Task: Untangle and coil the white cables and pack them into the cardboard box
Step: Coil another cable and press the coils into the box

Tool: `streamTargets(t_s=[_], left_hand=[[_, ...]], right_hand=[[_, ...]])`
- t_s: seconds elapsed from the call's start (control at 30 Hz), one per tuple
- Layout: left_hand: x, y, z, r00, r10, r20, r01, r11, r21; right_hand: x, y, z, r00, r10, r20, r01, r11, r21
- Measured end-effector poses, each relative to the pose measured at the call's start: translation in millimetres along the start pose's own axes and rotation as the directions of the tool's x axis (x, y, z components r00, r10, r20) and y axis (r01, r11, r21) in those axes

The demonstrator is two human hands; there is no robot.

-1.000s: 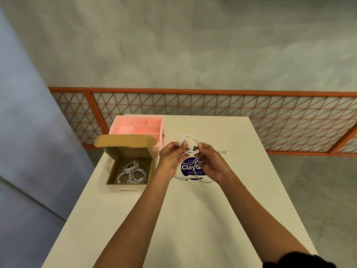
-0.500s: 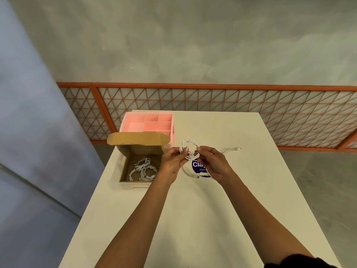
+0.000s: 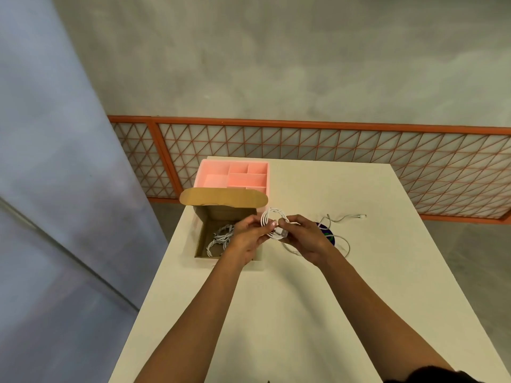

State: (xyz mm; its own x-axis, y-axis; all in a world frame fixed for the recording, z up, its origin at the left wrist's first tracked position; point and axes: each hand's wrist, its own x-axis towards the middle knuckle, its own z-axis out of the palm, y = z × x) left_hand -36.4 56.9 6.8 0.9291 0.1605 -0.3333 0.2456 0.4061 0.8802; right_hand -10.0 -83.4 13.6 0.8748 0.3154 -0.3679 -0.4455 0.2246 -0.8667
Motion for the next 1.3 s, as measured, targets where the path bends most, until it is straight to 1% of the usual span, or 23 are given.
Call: streamTargets(t_s=[0.07, 0.2, 0.33, 0.43, 0.5, 0.6, 0.73, 0.83, 0.9, 0.97, 1.07, 1.2, 1.3], left_hand=[[-2.3, -0.9, -13.8, 1.0, -0.02, -0.008, 0.02, 0.999, 0.026], [-6.9, -7.2, -40.6, 0.998, -0.057, -0.022, 0.057, 0.998, -0.012], [-7.3, -12.2, -68.3, 0.994, -0.076, -0.078, 0.077, 0.997, 0.017], [-4.5, -13.3, -80.7, 0.988, -0.075, -0.138, 0.082, 0.996, 0.047], [-1.2, -14.0, -88.3, 0.981, -0.065, -0.185, 0.079, 0.994, 0.072], [6.4, -14.7, -98.4, 0.97, -0.043, -0.238, 0.068, 0.993, 0.098], [22.9, -14.8, -109.5, 0.96, -0.018, -0.279, 0.052, 0.992, 0.114], [37.9, -16.7, -112.5, 0.951, 0.004, -0.308, 0.044, 0.988, 0.148], [48.5, -18.1, -111.4, 0.955, 0.022, -0.296, 0.037, 0.981, 0.191], [58.4, -21.7, -110.4, 0.958, 0.061, -0.281, 0.025, 0.956, 0.292], [67.9, -31.1, -111.5, 0.953, 0.117, -0.281, 0.027, 0.887, 0.461], [72.5, -44.1, -114.5, 0.948, 0.205, -0.242, -0.031, 0.819, 0.573], [70.7, -48.4, -112.9, 0.933, 0.265, -0.244, -0.017, 0.708, 0.706]], right_hand=[[0.5, 6.9, 5.6, 1.0, 0.025, 0.004, -0.025, 1.0, -0.004], [1.9, 23.5, 21.7, 0.996, 0.077, -0.036, -0.078, 0.996, -0.03], [7.6, 41.7, 42.0, 0.993, 0.085, -0.085, -0.095, 0.988, -0.123], [10.4, 52.8, 54.9, 0.986, 0.077, -0.147, -0.098, 0.985, -0.142], [13.6, 60.8, 64.0, 0.971, 0.082, -0.225, -0.117, 0.983, -0.145], [22.6, 71.5, 72.6, 0.942, 0.066, -0.329, -0.15, 0.96, -0.237], [37.2, 81.9, 83.6, 0.936, 0.031, -0.35, -0.154, 0.931, -0.331], [45.8, 83.2, 92.0, 0.944, -0.028, -0.329, -0.13, 0.884, -0.45], [51.9, 80.6, 95.2, 0.946, -0.051, -0.32, -0.138, 0.83, -0.54], [58.3, 79.1, 96.1, 0.951, -0.034, -0.307, -0.17, 0.772, -0.612], [64.9, 79.6, 96.5, 0.964, 0.022, -0.266, -0.214, 0.662, -0.719], [70.8, 81.3, 97.2, 0.969, 0.056, -0.241, -0.234, 0.531, -0.814], [74.6, 81.1, 99.1, 0.967, 0.094, -0.235, -0.251, 0.473, -0.845]])
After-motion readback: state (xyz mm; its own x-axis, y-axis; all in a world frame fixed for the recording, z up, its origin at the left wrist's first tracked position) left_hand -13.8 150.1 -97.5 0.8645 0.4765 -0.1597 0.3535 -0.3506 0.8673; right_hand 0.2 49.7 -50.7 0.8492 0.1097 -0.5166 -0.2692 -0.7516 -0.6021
